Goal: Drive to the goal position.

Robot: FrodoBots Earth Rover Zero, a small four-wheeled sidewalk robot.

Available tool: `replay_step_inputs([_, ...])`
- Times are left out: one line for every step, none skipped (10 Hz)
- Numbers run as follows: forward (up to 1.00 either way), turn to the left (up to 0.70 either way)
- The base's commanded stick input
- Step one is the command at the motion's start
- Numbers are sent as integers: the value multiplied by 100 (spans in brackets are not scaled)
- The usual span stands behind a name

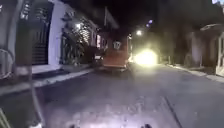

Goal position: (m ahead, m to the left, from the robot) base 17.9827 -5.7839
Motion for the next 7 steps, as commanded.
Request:
replay_step_inputs([70, 0])
replay_step_inputs([70, 0])
replay_step_inputs([70, 0])
replay_step_inputs([70, 0])
replay_step_inputs([70, 0])
replay_step_inputs([70, 0])
replay_step_inputs([70, 0])
